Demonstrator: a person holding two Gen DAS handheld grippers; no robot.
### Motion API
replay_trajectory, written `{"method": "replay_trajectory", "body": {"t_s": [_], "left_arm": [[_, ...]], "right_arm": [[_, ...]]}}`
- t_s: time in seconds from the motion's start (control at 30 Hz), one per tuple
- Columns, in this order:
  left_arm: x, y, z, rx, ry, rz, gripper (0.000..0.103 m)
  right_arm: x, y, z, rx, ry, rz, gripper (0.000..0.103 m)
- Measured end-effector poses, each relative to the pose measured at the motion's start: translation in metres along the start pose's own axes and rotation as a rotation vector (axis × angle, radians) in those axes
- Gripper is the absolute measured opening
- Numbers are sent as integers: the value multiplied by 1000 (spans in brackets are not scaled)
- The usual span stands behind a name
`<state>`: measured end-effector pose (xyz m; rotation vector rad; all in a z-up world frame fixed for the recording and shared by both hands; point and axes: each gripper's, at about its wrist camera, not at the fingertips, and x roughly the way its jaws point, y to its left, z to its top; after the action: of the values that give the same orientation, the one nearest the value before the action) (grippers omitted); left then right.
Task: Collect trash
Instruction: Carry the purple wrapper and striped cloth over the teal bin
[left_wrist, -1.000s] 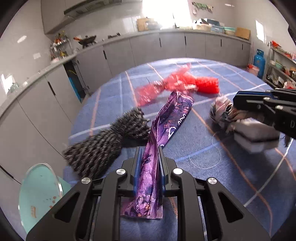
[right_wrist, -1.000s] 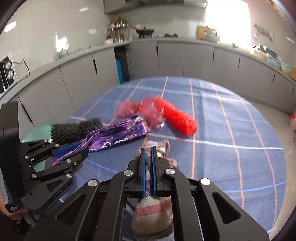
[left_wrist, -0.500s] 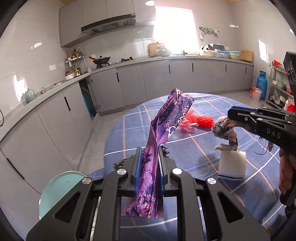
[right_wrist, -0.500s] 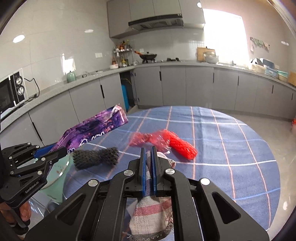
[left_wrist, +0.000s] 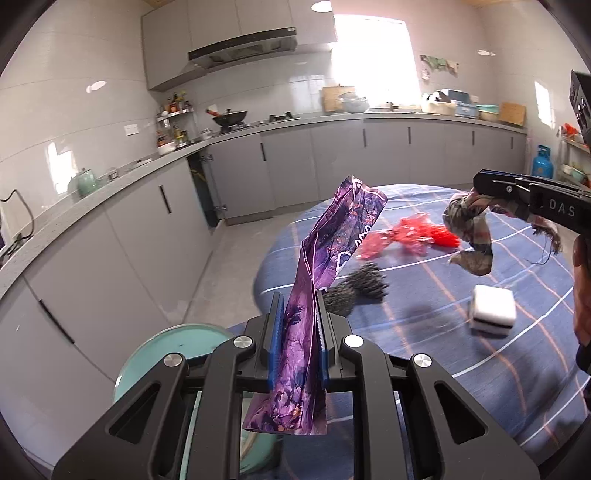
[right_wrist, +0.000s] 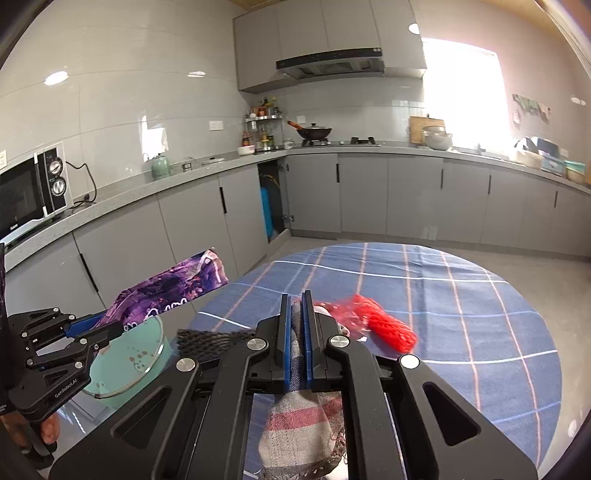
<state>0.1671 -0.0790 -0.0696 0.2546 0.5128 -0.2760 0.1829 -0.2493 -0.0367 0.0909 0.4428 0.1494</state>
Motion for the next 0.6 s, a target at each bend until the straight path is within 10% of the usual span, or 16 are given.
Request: {"method": "replay_trajectory", "body": {"t_s": [0.6], "left_arm": [[-28, 73, -19, -113, -16, 125, 16]], "right_arm": [[33, 72, 0, -46, 19, 144, 6]]}}
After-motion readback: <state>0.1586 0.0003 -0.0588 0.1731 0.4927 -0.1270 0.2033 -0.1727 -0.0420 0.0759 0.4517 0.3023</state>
